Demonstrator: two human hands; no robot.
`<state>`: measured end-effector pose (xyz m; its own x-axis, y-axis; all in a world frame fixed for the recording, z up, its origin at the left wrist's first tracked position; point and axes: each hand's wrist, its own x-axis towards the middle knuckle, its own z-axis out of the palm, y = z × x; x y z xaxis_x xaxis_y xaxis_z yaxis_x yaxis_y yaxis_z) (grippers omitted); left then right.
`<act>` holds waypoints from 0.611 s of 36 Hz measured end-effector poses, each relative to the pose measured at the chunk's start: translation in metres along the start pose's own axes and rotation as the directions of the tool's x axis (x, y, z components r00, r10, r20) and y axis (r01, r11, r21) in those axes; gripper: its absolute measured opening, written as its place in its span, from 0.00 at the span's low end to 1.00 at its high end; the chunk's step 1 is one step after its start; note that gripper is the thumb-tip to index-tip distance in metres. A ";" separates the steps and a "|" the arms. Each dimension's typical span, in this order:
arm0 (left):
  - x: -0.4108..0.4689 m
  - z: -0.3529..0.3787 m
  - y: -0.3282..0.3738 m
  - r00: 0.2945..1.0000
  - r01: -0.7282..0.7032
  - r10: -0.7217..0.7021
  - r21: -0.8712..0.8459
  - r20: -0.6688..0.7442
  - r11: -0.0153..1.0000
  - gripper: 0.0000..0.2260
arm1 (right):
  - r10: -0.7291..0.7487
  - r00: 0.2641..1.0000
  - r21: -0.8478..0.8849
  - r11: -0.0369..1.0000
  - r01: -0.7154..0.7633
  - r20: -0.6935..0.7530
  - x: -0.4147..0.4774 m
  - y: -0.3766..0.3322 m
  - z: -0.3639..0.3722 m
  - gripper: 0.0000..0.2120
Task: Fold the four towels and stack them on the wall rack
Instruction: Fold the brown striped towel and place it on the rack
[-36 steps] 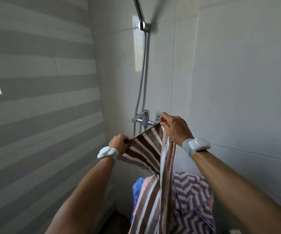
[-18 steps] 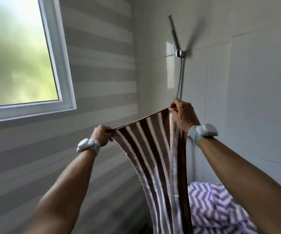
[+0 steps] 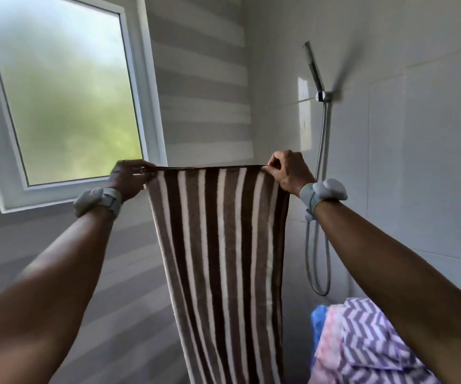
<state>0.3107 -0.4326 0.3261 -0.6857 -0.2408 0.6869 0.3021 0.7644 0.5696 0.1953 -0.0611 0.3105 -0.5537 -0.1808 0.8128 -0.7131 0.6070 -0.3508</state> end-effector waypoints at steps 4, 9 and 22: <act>0.002 -0.031 0.004 0.996 -0.087 0.090 0.105 -0.024 0.991 0.17 | 0.026 0.992 -0.003 1.000 -0.026 0.126 -0.002 -0.015 0.004 0.05; 0.014 -0.060 0.010 0.984 -0.156 0.172 0.274 -0.036 0.949 0.16 | 0.025 0.942 0.049 0.998 -0.044 0.334 -0.001 -0.018 0.009 0.02; 0.019 -0.089 0.058 0.943 -0.151 0.272 0.486 -0.190 0.861 0.08 | -0.013 0.992 0.052 0.999 0.007 0.127 0.021 -0.026 0.039 0.08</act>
<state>0.3744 -0.4460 0.4121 -0.4385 -0.1329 0.8889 0.0419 0.9849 0.1679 0.1851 -0.1111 0.3187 -0.5946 -0.2858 0.7515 -0.7380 0.5648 -0.3691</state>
